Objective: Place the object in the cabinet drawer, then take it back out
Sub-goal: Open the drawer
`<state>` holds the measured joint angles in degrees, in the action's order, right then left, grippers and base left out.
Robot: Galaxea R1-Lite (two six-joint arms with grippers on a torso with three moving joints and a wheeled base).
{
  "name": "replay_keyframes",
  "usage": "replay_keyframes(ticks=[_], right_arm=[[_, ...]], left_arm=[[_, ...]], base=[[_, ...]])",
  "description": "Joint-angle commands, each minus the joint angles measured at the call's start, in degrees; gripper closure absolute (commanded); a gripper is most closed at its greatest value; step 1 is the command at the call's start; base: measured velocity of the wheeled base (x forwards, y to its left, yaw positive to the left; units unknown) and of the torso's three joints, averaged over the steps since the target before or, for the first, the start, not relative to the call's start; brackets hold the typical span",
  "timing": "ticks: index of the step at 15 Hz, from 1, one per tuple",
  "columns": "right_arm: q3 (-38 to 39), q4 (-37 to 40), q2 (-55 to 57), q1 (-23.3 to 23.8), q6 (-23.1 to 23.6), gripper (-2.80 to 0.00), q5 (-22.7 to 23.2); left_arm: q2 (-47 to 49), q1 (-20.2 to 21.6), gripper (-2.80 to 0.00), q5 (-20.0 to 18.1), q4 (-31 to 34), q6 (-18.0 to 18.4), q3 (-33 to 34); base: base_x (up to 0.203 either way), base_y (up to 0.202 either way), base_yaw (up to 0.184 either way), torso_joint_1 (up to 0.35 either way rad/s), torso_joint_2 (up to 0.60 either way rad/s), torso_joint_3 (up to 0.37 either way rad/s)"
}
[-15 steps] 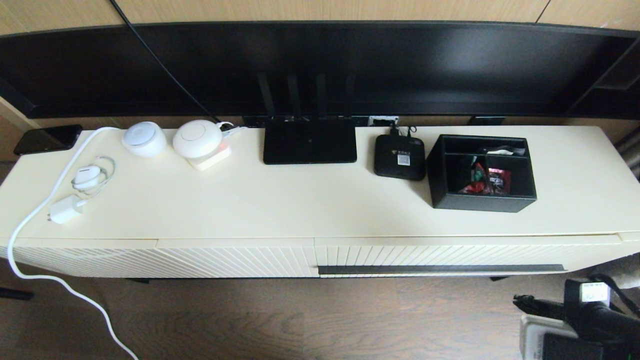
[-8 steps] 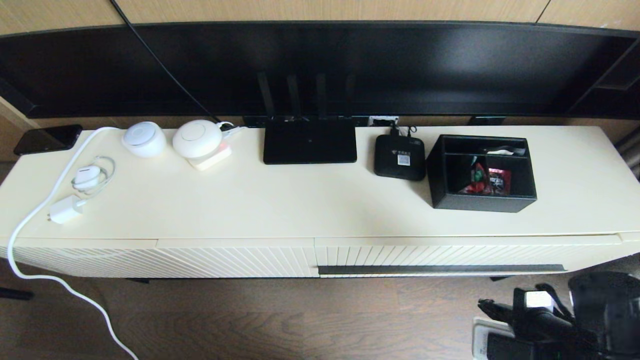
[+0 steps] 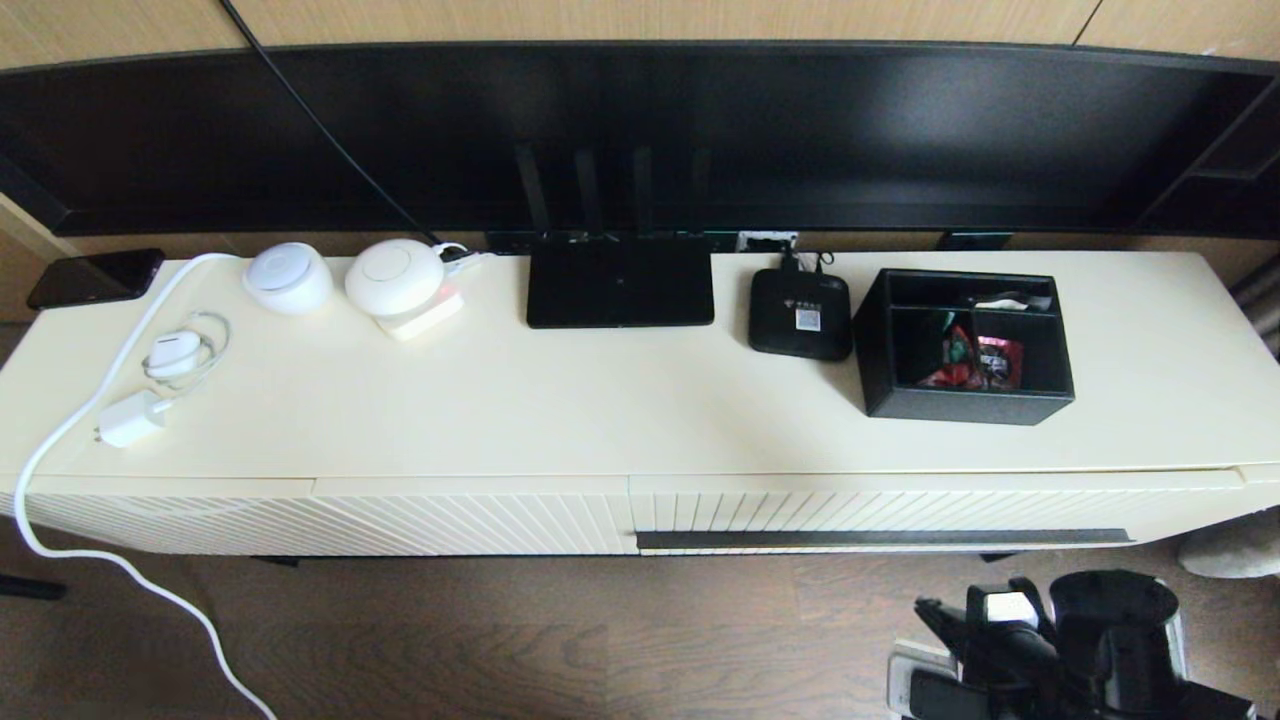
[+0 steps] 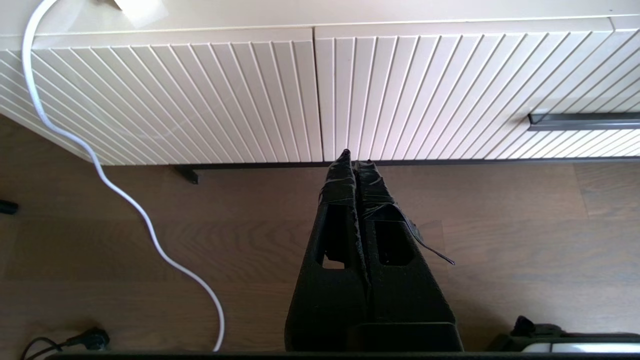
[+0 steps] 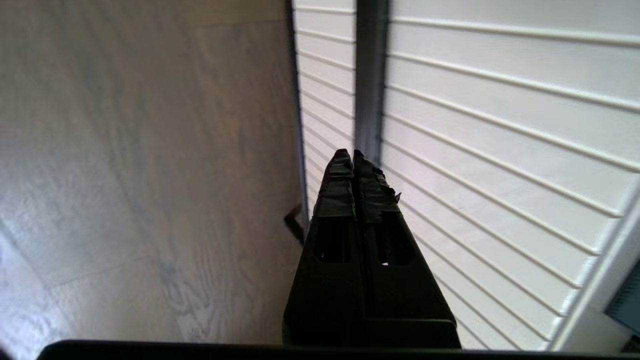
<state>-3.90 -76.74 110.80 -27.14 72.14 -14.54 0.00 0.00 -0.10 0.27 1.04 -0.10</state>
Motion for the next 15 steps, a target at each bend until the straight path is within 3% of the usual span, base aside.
replay_keyframes(ticks=[1, 2, 8, 9, 11, 15], right_arm=[[0.65, -0.43, 1.88, 0.25, 0.55, 0.00, 0.04], [0.91, -0.35, 2.30, 0.25, 0.55, -2.80, 0.12], [1.79, -0.42, 5.42, 0.91, 0.37, -2.80, 2.21], [1.61, -0.36, 6.23, 1.34, 0.37, -2.80, 3.74], [0.97, -0.35, 9.04, 2.86, 0.46, -2.80, 10.99], [-2.11, -0.20, 10.56, 5.63, 2.71, -2.80, 12.99]], left_arm=[[0.09, 0.00, 0.00, 0.01, 0.00, 0.01, 0.01], [0.09, 0.00, 0.00, 0.01, 0.00, 0.01, 0.01], [0.00, 0.00, 0.00, 0.01, 0.00, 0.01, 0.01], [0.09, 0.00, 0.00, 0.01, 0.00, 0.01, 0.01], [0.03, 0.00, 0.00, 0.01, 0.00, 0.01, 0.01], [0.08, 0.00, 0.00, 0.01, 0.00, 0.01, 0.01]], base=[[0.000, 0.000, 0.000, 0.000, 0.00, 0.000], [0.000, 0.000, 0.000, 0.000, 0.00, 0.000], [0.000, 0.000, 0.000, 0.000, 0.00, 0.000], [0.000, 0.000, 0.000, 0.000, 0.00, 0.000], [0.000, 0.000, 0.000, 0.000, 0.00, 0.000], [0.000, 0.000, 0.000, 0.000, 0.00, 0.000]])
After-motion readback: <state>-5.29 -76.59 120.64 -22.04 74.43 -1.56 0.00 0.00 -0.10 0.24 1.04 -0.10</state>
